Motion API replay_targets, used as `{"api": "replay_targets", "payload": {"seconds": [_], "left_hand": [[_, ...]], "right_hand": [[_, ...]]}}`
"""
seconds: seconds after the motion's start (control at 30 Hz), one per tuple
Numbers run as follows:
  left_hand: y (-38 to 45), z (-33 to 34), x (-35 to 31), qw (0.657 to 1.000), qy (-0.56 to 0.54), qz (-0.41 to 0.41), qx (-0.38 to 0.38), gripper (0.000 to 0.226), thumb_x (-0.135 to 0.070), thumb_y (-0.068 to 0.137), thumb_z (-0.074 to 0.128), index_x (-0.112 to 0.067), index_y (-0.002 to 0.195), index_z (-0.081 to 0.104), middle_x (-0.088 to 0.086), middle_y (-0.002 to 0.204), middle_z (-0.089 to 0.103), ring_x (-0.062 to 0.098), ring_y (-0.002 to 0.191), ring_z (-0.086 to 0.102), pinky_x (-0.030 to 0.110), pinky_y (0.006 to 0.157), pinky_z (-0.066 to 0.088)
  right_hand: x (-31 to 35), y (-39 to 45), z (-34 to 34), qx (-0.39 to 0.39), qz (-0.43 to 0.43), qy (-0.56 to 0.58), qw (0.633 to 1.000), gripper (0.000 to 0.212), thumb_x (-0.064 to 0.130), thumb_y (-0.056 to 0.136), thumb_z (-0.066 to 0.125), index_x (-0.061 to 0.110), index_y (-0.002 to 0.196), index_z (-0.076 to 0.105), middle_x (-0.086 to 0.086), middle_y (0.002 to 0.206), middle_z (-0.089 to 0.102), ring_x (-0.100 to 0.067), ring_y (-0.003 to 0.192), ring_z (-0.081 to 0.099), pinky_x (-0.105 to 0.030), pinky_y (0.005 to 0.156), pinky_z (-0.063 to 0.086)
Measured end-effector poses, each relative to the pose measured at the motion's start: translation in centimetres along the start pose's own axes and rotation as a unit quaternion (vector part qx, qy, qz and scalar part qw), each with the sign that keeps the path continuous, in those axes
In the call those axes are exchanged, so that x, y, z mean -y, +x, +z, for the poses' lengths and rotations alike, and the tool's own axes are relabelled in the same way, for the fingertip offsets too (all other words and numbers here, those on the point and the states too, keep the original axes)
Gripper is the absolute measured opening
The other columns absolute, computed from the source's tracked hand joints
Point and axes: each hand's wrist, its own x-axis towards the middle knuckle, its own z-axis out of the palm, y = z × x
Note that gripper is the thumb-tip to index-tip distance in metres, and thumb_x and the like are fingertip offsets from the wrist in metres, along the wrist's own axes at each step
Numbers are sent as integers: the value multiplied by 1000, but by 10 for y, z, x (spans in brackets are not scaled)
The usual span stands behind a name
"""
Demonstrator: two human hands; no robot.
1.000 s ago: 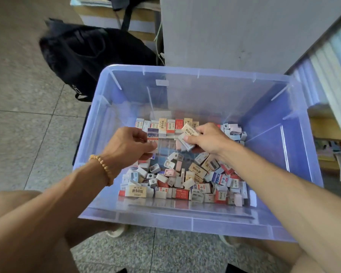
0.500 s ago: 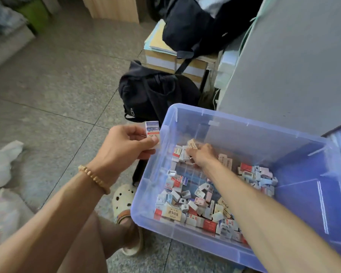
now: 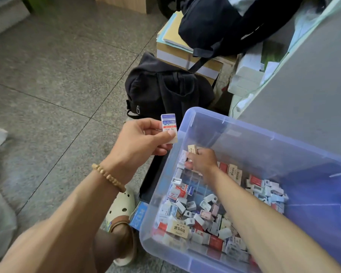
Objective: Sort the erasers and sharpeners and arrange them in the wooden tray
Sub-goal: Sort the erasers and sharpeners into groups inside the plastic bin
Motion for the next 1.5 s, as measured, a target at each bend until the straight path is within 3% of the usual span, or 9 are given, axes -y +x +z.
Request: {"api": "replay_targets", "payload": {"seconds": [0.13, 0.33, 0.5, 0.63, 0.8, 1.03, 1.2, 1.33, 1.5], "left_hand": [[2, 4, -4, 1000, 0, 5, 4, 12, -8, 85, 73, -2, 94, 68, 5, 72, 72, 11, 61, 65, 20, 59, 55], [1, 6, -7, 1000, 18, 11, 8, 8, -10, 84, 75, -9, 88, 68, 3, 71, 72, 9, 60, 65, 18, 57, 53], [0, 3, -4, 999, 30, 17, 4, 8, -12, 83, 75, -10, 86, 68, 5, 74, 74, 11, 64, 66, 19, 57, 51], [0, 5, -2, 999, 45, 17, 5, 11, -12, 83, 76, -6, 90, 70, 6, 74, 74, 10, 62, 66, 19, 57, 53], [2, 7, -4, 998, 64, 29, 0, 6, -14, 83, 76, -13, 82, 71, 3, 69, 74, 10, 61, 66, 18, 56, 53], [-2, 21, -9, 993, 112, 29, 28, 10, -16, 82, 78, -10, 88, 74, 2, 72, 75, 9, 61, 67, 19, 57, 54], [-15, 30, -10, 989, 135, 34, 44, 11, -15, 82, 77, -8, 88, 74, 4, 73, 73, 9, 60, 67, 19, 59, 55], [-22, 39, -12, 984, 162, 39, 62, 11, -14, 82, 77, -5, 86, 72, 7, 71, 72, 8, 59, 67, 16, 54, 51], [-22, 61, -8, 974, 198, 51, 95, 8, -14, 84, 76, -8, 82, 71, 12, 73, 74, 9, 61, 66, 17, 55, 50]], "right_hand": [[-4, -6, -6, 18, 31, 36, 999, 17, 0, 93, 50, 7, 84, 62, -18, 92, 70, -30, 81, 73, -52, 85, 59], [-11, -5, -5, -74, -13, -49, 996, 17, 5, 90, 64, 6, 73, 63, -9, 69, 69, -7, 45, 62, -17, 38, 42], [-15, 4, 3, -77, -6, -54, 996, 19, 6, 90, 70, 9, 72, 63, -5, 71, 71, -22, 67, 74, -40, 68, 63], [-14, 4, -3, -66, -43, -163, 983, 16, 11, 91, 69, 4, 76, 67, -4, 63, 69, -8, 46, 66, -21, 47, 54], [3, -22, -20, -72, -152, -220, 961, 32, 8, 88, 57, 5, 55, 55, -3, 50, 54, -16, 48, 50, -12, 41, 35], [59, -101, -61, -1, -322, -83, 943, 16, 10, 84, 69, 24, 92, 68, 1, 78, 70, -20, 70, 68, -37, 70, 58], [67, -133, -72, 95, -408, -195, 887, 79, 26, 74, 85, 27, 142, 45, 6, 108, 59, -9, 87, 63, -17, 78, 51], [61, -136, -75, 29, -461, -236, 855, 73, 28, 73, 86, 18, 138, 52, 6, 102, 55, -9, 82, 57, -23, 77, 51], [53, -129, -92, -4, -447, -213, 869, 61, 34, 71, 88, 17, 122, 60, 7, 89, 55, -5, 72, 50, -30, 73, 51]]}}
